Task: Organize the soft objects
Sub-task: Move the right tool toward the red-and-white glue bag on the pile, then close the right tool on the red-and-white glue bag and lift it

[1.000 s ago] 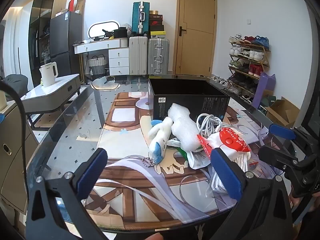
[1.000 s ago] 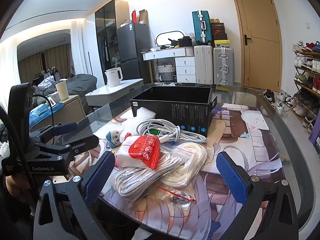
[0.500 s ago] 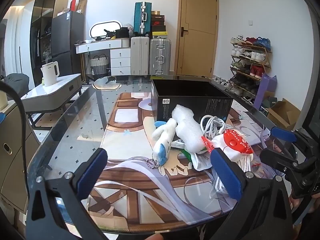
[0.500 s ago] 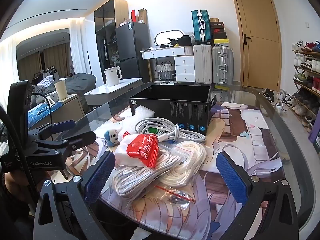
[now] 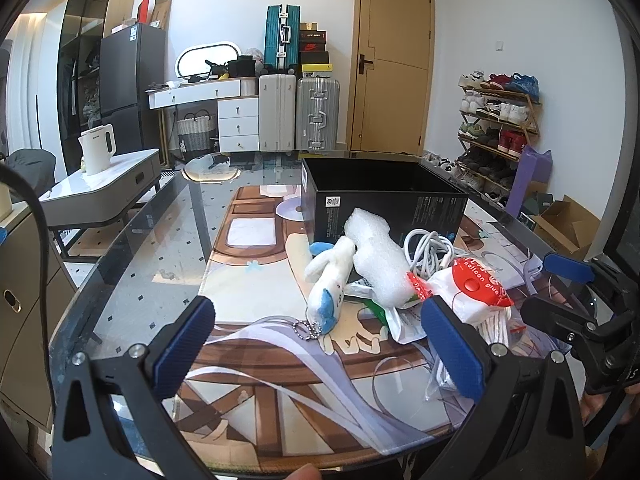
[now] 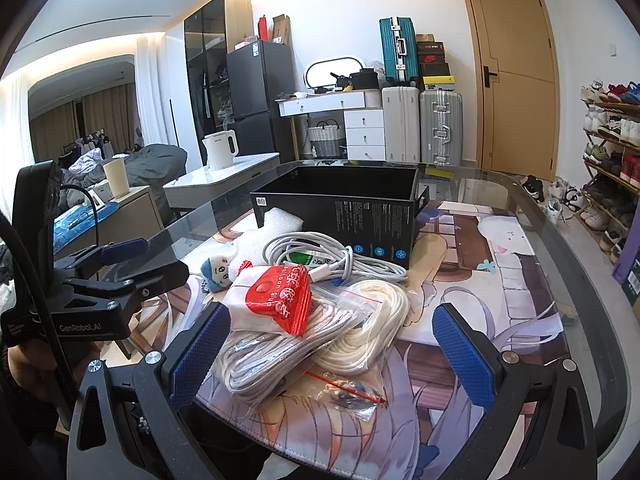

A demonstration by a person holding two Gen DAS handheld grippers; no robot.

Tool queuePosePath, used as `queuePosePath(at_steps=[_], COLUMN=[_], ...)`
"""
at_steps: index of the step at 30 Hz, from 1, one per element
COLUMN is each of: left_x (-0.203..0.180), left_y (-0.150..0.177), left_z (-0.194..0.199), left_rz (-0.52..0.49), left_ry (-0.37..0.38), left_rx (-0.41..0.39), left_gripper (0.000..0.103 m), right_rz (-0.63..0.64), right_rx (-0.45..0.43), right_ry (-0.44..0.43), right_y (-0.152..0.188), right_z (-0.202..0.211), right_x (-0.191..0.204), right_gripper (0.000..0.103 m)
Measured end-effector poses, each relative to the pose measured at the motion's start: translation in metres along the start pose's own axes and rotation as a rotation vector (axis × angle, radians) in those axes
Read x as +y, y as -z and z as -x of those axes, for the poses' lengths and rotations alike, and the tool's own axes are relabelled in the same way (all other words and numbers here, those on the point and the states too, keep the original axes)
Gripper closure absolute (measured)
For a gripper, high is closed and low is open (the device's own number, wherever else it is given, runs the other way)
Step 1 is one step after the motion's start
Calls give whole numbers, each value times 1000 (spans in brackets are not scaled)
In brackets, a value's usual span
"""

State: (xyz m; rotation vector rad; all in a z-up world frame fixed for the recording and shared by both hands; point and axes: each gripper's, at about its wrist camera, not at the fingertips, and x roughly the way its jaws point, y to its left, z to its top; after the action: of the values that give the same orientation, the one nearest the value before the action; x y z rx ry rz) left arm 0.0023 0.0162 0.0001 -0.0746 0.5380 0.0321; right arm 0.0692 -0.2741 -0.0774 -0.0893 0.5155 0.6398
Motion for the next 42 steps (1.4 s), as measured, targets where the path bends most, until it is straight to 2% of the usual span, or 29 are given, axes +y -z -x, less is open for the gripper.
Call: queuePosePath(at_steps=[11, 16, 23, 31, 34, 42], left_x=[13, 21, 28, 29, 28, 24], left_y=[-3, -5, -3, -2, -2, -3], left_z=[-9, -13, -20, -24, -25, -25], left_rz=[10, 14, 17, 17, 10, 6], left_ry=[-3, -14, -8, 5, 5, 18], left_rx=[0, 1, 22, 32, 34, 39], left_gripper=[0, 0, 0, 0, 0, 0], right_rz=[48, 73, 104, 139, 137, 127], right_rx=[33, 74, 75, 113, 114, 104], right_ry=[-25, -10, 0, -30, -42, -67], right_y=[-4, -5, -10, -13, -13, -13], right_z=[-7, -22, -34, -49, -52, -49], right_x=[23, 34, 43, 52, 51, 45], right_gripper=[0, 0, 2, 23, 36, 47])
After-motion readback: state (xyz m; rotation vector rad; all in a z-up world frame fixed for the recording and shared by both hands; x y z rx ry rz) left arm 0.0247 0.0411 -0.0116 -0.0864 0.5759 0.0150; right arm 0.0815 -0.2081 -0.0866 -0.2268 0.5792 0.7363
